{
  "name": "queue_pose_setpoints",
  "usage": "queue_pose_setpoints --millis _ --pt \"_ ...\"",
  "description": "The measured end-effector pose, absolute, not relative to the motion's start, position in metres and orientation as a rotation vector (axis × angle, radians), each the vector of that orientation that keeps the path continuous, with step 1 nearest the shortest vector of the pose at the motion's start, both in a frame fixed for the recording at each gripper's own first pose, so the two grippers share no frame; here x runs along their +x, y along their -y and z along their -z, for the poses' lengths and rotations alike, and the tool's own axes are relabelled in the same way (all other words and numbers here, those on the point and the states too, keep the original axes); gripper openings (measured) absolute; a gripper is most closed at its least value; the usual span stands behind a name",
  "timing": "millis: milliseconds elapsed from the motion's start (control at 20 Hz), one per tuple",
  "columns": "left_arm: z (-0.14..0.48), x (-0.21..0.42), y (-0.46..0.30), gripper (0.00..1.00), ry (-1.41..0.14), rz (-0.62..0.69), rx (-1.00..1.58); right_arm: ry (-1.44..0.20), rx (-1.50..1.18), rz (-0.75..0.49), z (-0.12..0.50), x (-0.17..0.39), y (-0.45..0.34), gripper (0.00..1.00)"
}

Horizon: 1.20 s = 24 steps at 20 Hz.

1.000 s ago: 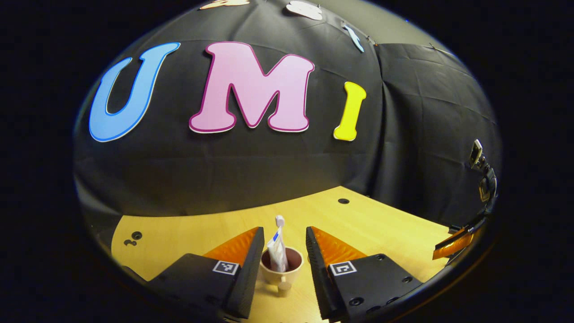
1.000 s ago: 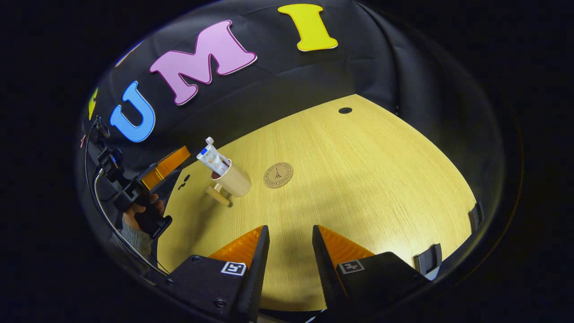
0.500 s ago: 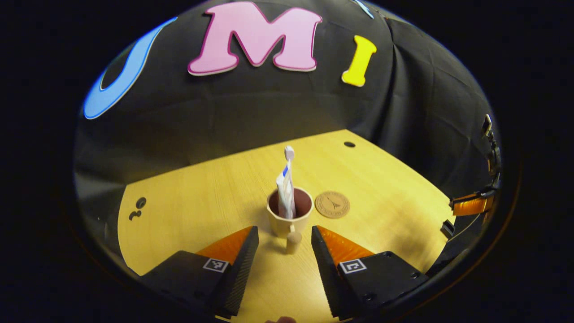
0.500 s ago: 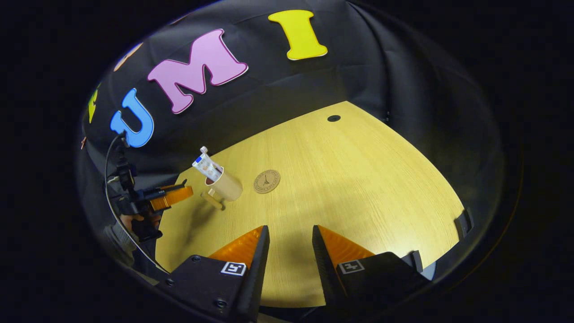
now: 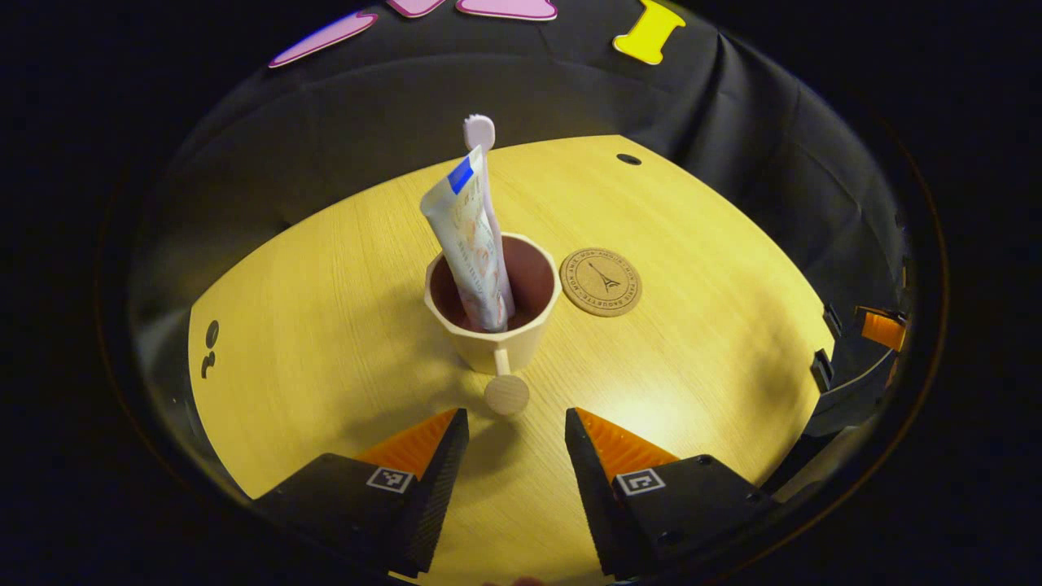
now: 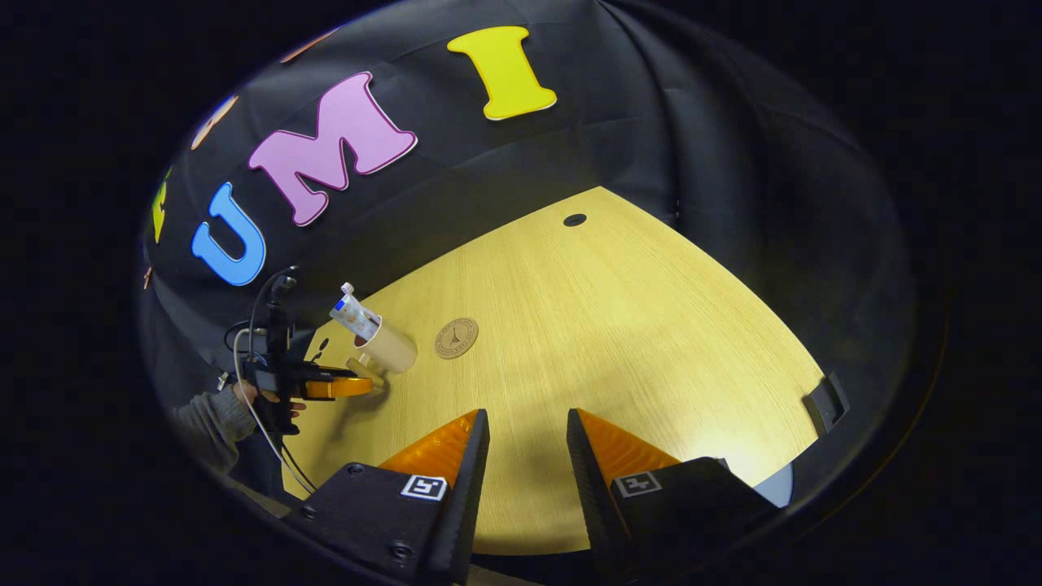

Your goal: Put the toothbrush and toothpaste on the desktop into the cup, then pick up the cup and place it on the coaster on the desktop.

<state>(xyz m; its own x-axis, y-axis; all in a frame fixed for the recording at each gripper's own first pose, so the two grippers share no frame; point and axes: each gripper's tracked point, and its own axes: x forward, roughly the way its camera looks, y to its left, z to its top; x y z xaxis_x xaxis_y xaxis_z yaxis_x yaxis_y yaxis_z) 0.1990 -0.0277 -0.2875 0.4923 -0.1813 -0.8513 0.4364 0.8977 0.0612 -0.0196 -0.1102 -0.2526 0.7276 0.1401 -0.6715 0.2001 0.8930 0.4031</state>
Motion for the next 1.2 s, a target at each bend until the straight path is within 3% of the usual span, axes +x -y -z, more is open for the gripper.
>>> queue_pose_setpoints --millis 750,800,900,950,1200 --pt "0.311 0.239 0.036 0.75 -1.168 0.33 0.408 -0.757 0.528 0.09 0.257 -0.038 0.147 0.59" --pt "0.313 0.24 0.034 0.72 -1.174 0.317 0.409 -0.754 0.529 0.092 0.256 -0.039 0.148 0.59" --pt "0.317 0.238 0.032 0.57 -1.204 0.297 0.377 -0.757 0.53 0.093 0.257 -0.042 0.149 0.59" --pt "0.318 0.237 0.032 0.4 -1.214 0.295 0.365 -0.76 0.532 0.092 0.258 -0.042 0.147 0.59" --pt "0.318 0.231 0.037 0.31 -1.226 0.328 0.351 -0.764 0.529 0.086 0.258 -0.043 0.145 0.59"
